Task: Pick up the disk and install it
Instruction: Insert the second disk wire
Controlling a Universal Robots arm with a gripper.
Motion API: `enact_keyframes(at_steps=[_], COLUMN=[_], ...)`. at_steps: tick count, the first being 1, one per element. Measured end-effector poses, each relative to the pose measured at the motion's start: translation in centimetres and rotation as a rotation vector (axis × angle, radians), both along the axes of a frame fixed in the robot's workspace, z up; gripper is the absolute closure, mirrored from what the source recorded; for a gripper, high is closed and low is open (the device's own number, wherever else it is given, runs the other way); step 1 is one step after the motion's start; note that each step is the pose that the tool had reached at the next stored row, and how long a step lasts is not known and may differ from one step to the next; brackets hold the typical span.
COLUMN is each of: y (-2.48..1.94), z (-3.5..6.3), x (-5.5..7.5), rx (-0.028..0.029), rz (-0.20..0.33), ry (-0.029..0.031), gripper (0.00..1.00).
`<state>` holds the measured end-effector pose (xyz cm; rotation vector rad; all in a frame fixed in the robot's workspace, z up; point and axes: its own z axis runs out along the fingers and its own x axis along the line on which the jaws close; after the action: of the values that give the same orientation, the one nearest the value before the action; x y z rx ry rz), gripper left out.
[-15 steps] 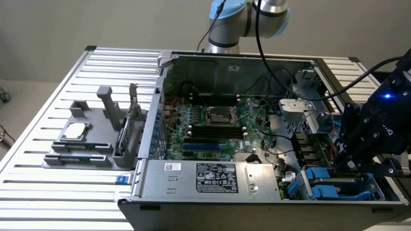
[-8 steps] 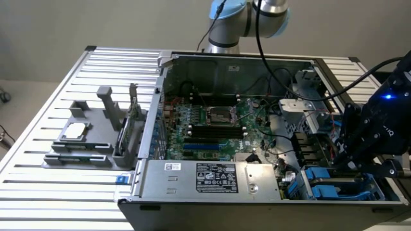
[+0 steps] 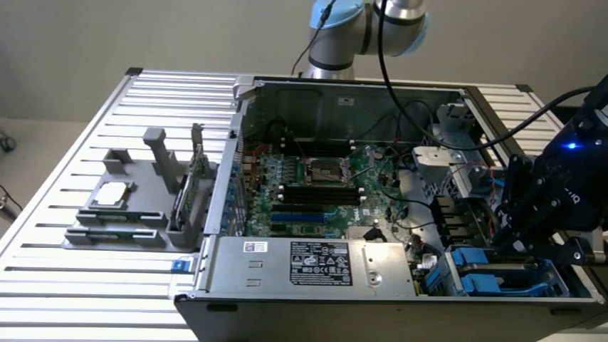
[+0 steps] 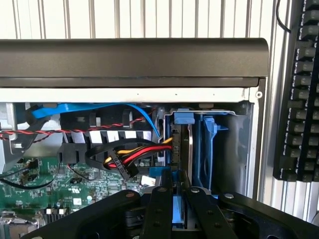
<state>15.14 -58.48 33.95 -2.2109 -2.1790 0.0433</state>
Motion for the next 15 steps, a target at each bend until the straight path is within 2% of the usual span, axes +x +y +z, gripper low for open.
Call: enact_keyframes(at_steps=[10,12,15], y=[0.0,0.0,-0.01], z=[-0.26,-0.35,-0.5], x=[0.0,-0.01,-0.03], rx=[0.0,-0.0001,-0.0021], rz=[0.0,0.0,0.0], ry=[-0.0019,-0.0043,-0.0113], gripper=[0.84,0.84,0.84])
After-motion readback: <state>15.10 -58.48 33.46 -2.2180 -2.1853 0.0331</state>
